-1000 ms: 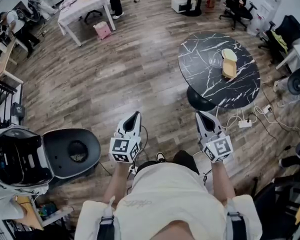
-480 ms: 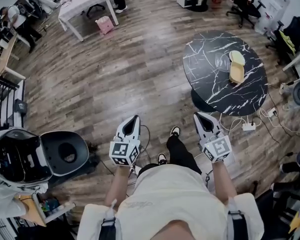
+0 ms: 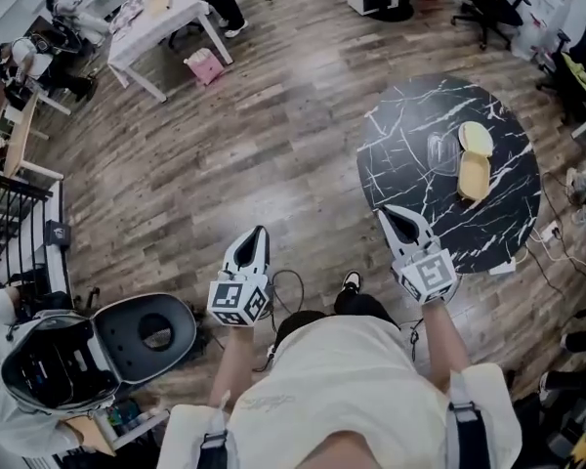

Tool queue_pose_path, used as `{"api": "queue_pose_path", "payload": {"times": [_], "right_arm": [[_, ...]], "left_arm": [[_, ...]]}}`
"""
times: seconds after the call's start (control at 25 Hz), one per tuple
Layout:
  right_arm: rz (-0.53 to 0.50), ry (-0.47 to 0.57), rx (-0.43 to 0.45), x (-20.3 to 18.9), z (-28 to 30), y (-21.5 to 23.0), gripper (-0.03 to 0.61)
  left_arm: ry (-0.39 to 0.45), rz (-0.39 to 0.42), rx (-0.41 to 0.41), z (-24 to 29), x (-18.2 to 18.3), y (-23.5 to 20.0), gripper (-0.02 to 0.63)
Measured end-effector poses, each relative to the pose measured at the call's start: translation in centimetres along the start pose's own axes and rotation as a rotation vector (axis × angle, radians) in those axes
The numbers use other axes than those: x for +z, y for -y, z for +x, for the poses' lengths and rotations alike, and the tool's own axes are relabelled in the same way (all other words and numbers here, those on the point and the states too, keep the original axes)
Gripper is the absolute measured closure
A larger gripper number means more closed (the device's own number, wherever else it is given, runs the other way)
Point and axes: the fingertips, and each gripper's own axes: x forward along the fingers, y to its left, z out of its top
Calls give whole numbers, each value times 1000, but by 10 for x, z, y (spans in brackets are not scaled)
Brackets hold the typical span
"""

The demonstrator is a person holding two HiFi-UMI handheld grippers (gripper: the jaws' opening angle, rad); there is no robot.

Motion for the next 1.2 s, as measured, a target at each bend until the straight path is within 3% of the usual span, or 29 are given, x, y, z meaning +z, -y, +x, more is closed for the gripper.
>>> {"api": "queue_pose_path", "payload": {"times": [0.2,0.56,0.96,1.2], "right_arm": [[16,-3,-5,-1,27,44,572],[69,-39,-33,-17,58,83,572],[81,-76,-192,-8,136,138,572],[121,-72,-351,6,185,179,572]], "left_arm": [[-4,-10,13,41,12,-1,594],[-66,5,-8,100,7,-18,594],[-63,31,-185,228,37,-71,594],[-105,73,-319,298,54,-116,594]]}}
